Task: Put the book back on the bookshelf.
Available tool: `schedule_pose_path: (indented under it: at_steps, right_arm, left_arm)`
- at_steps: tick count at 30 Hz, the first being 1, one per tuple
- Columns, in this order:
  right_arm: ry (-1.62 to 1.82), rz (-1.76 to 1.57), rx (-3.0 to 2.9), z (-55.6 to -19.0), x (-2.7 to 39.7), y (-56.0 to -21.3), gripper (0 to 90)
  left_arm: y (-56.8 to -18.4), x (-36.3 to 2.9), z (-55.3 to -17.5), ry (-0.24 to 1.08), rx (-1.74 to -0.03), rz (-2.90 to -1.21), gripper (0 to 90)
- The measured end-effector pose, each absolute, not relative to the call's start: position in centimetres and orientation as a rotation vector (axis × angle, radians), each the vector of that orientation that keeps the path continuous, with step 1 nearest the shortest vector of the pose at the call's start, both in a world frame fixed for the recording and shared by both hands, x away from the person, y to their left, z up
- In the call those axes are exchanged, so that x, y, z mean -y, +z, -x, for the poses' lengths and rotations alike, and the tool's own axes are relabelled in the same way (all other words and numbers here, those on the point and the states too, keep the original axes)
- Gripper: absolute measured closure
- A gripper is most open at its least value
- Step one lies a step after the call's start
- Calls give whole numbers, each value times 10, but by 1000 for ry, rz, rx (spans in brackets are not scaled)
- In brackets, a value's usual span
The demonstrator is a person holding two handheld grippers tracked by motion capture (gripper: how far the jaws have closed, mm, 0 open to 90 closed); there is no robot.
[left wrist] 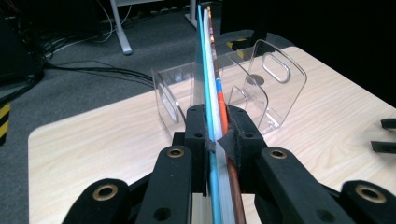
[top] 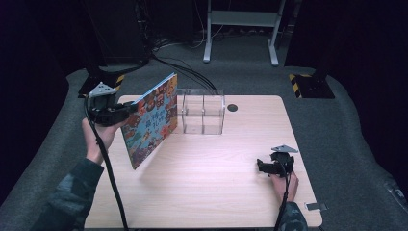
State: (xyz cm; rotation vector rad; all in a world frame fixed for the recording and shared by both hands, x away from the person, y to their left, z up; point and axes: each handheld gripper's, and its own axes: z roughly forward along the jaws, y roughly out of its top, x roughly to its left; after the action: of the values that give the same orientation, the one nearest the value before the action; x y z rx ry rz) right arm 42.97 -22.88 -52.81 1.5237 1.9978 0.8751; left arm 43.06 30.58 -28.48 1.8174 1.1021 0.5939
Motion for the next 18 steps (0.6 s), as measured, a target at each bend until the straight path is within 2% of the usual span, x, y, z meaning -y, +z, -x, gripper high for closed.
schedule_pose_path:
  at_steps: [18]
  right_arm:
    - [874,-1522,-1998,-430,229,-528,86]
  left_arm:
    - [-309,-335,-411,520,-1153,-1817,799]
